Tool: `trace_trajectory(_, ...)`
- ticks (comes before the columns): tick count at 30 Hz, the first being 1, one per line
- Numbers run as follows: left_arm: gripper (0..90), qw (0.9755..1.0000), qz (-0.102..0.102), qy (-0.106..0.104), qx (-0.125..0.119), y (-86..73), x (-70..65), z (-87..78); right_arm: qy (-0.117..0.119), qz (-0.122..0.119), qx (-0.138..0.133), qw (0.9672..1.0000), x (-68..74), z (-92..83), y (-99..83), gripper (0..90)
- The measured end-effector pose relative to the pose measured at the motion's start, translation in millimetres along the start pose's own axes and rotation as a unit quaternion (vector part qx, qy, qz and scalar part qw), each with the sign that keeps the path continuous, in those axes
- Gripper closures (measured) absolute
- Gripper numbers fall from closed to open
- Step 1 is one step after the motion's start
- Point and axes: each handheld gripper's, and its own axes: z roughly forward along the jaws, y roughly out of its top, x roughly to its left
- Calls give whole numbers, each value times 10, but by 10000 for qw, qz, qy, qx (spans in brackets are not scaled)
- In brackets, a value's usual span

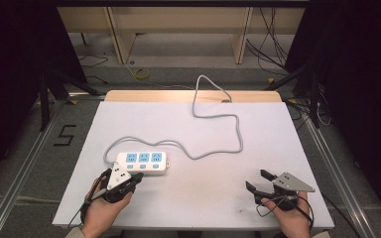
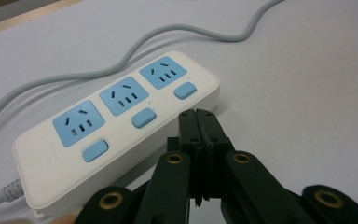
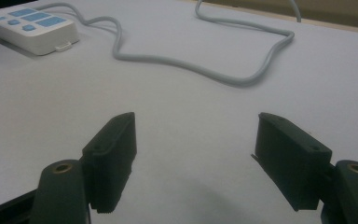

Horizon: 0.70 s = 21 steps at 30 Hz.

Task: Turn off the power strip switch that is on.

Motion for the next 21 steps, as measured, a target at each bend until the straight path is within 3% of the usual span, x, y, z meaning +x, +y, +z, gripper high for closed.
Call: trace_trajectory(21, 894, 9993, -212, 113, 276, 170, 163, 73, 12, 5, 11, 10000, 4, 2, -2, 301)
